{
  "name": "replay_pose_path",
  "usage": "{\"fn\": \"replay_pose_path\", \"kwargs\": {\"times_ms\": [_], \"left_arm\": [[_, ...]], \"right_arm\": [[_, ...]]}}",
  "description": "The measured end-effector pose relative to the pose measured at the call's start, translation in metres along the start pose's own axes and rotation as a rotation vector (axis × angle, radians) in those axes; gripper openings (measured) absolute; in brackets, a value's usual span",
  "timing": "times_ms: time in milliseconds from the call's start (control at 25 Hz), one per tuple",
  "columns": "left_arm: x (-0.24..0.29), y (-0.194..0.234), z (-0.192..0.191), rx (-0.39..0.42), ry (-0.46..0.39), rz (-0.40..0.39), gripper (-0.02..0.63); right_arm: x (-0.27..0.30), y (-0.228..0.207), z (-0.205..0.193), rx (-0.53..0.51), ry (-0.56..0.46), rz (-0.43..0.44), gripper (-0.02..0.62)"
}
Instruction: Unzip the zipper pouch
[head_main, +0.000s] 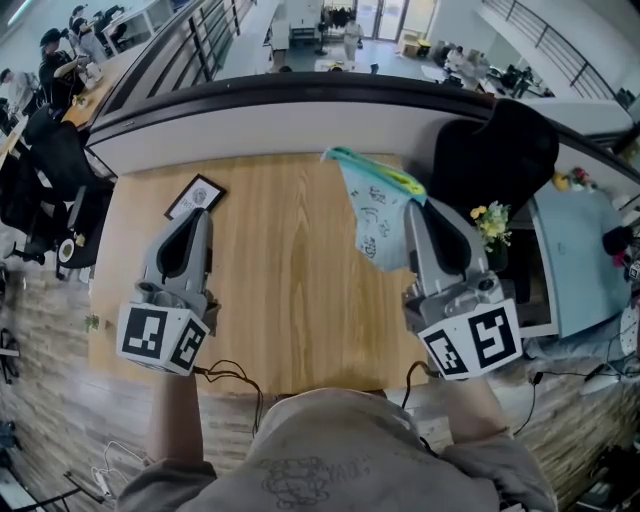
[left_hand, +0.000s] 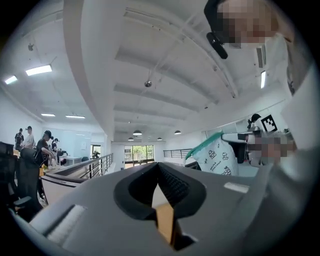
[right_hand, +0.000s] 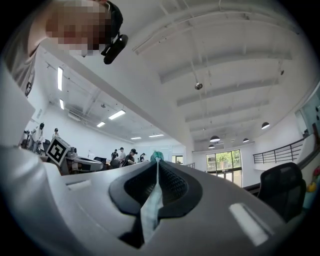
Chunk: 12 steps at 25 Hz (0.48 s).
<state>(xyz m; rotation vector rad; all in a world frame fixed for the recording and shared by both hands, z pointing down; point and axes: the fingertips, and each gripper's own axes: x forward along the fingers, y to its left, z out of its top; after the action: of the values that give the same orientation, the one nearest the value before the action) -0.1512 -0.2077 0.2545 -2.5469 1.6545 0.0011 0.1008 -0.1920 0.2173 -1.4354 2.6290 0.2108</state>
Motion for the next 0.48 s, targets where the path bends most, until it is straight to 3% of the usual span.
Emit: {"fn": "replay_pose_path", "kwargs": {"times_ms": [480], "left_arm": [[-0.030,-0.026,-0.061,-0.006,0.121,-0.017,0.000]], "right_arm": [[-0.020,0.027,-0.069,-0.005,0.179,0.033,0.017]]}}
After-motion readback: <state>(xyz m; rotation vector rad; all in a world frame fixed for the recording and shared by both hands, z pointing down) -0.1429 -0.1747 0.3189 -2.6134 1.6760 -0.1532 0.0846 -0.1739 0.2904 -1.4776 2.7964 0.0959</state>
